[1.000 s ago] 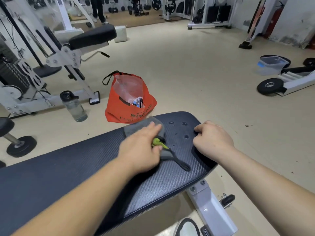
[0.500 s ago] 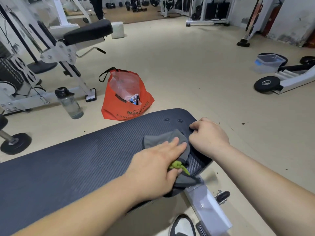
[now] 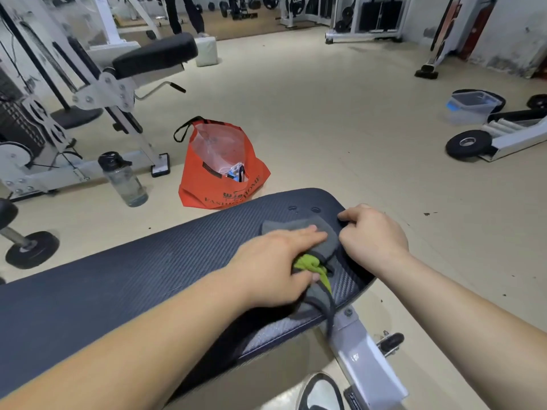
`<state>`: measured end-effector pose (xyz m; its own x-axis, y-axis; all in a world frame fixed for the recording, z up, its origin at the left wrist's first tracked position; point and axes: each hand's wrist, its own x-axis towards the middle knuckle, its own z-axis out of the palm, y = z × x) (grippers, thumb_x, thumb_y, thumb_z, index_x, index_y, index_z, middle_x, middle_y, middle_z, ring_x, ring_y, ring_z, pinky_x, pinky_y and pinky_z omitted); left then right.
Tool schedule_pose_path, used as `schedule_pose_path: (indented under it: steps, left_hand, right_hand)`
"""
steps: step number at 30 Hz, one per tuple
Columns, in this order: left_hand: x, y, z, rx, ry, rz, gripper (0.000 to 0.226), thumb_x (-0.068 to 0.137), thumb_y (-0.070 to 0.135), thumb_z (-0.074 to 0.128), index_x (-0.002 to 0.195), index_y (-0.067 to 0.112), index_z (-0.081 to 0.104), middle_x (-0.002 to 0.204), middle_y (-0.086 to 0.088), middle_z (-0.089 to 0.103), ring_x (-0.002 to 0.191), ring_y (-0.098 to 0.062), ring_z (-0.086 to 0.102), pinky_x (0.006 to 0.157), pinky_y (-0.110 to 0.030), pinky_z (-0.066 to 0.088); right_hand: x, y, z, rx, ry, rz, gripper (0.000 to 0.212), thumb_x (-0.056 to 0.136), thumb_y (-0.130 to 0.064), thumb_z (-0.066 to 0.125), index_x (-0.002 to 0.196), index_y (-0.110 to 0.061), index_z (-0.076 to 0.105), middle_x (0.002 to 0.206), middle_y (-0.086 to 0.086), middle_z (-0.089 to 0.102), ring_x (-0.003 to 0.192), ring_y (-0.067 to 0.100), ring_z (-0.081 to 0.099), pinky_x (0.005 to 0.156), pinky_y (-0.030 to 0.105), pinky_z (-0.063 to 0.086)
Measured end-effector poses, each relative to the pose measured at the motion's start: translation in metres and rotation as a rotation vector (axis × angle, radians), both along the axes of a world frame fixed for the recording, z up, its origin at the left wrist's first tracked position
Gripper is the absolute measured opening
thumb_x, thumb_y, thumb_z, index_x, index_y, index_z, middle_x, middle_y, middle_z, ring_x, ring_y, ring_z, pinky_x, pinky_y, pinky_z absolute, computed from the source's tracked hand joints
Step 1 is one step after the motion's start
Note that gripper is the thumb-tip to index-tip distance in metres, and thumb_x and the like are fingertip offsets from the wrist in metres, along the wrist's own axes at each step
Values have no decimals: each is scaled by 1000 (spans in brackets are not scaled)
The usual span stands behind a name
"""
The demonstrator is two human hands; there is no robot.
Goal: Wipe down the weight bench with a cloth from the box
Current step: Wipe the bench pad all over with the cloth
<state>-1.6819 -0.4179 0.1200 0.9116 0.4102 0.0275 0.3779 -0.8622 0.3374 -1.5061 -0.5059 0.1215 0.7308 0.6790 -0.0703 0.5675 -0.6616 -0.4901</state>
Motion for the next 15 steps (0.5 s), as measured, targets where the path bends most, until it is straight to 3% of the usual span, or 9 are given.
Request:
schedule_pose_path:
  steps: [3, 6, 8, 12, 15]
  left_hand:
    - [24, -10, -3, 22, -2, 6, 71, 93, 44, 60, 158, 39, 31, 166, 16, 29, 152, -9, 30, 124, -31, 28]
    - [31, -12, -5, -68, -6, -122, 71, 90, 47, 60, 156, 42, 34, 162, 19, 36, 150, -5, 34, 122, -30, 32]
    - [24, 13, -3, -59, -5, -24, 71, 82, 55, 58, 150, 45, 41, 156, 20, 46, 145, -7, 42, 116, -34, 41]
    - [16, 28, 1, 198, 5, 325, 53, 81, 53, 54, 129, 31, 61, 134, 10, 65, 120, -25, 57, 95, -39, 53]
    - [3, 0, -3, 206, -56, 143, 59, 77, 57, 49, 126, 31, 65, 129, 10, 68, 111, -24, 60, 93, -38, 54]
  right_hand:
    - [2, 0, 0, 22, 37, -26, 45, 86, -14, 52, 124, -30, 71, 138, -7, 65, 129, 29, 56, 96, 32, 45]
    - [4, 0, 3, 62, 108, -78, 46, 78, -21, 53, 117, -28, 75, 132, -1, 70, 124, 30, 60, 92, 33, 46]
    - [2, -1, 5, 55, 85, -59, 45, 77, -17, 51, 113, -27, 76, 129, -1, 71, 122, 31, 60, 93, 34, 49]
    - [-2, 1, 3, 2, 35, -36, 42, 80, -8, 54, 114, -26, 73, 129, -5, 66, 119, 30, 58, 86, 33, 48]
    - [-1, 7, 2, -15, 17, -55, 43, 80, -12, 53, 115, -29, 71, 127, -8, 66, 118, 27, 58, 79, 30, 41]
